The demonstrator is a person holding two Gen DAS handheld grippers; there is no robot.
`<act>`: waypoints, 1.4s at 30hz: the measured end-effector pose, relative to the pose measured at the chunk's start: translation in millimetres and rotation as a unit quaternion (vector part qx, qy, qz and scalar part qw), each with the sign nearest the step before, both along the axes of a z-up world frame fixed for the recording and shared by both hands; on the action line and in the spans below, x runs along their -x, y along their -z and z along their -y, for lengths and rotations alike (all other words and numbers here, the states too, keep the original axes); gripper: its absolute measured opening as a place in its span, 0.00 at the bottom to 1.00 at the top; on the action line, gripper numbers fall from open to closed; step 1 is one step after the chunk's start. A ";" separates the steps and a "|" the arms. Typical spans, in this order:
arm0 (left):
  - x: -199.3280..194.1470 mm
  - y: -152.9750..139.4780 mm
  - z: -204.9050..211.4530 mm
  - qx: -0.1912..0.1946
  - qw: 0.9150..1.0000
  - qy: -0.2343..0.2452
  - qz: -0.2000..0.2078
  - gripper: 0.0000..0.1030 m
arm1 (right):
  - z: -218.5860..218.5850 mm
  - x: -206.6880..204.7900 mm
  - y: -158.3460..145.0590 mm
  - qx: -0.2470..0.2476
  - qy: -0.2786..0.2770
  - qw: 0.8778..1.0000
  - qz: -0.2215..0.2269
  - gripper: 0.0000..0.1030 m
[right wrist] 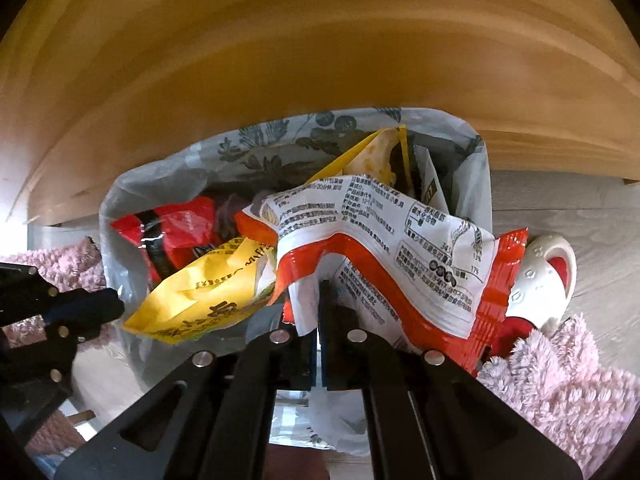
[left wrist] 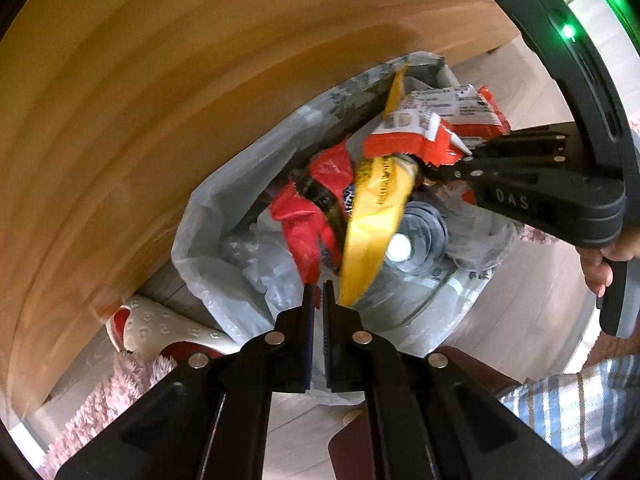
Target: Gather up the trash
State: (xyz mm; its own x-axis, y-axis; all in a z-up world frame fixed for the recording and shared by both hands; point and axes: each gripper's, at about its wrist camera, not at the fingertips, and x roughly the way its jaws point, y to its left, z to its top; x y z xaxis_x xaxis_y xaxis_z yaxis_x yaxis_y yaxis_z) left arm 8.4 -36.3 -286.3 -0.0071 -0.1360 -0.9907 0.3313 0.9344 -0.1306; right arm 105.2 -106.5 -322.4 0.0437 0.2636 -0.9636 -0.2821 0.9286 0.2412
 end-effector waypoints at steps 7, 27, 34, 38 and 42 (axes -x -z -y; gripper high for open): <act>3.5 -10.8 -9.6 0.012 1.000 -0.027 0.009 0.01 | 2.6 12.1 -5.3 -0.031 0.011 0.999 -0.006 0.03; 23.7 -61.5 -33.1 0.026 0.991 -0.104 0.075 0.62 | 13.9 33.9 -46.3 -0.049 0.017 0.998 0.025 0.67; 29.9 -77.4 -36.7 0.037 0.987 -0.126 0.095 0.74 | 17.8 41.4 -72.7 -0.059 0.020 0.996 0.059 0.85; 36.3 -89.7 -39.2 0.040 0.983 -0.137 0.116 0.91 | 20.9 47.8 -88.2 -0.054 0.024 0.996 0.070 0.91; 42.6 -103.3 -44.2 0.053 0.977 -0.153 0.137 0.93 | 26.4 57.6 -100.8 -0.039 0.029 0.995 0.082 0.91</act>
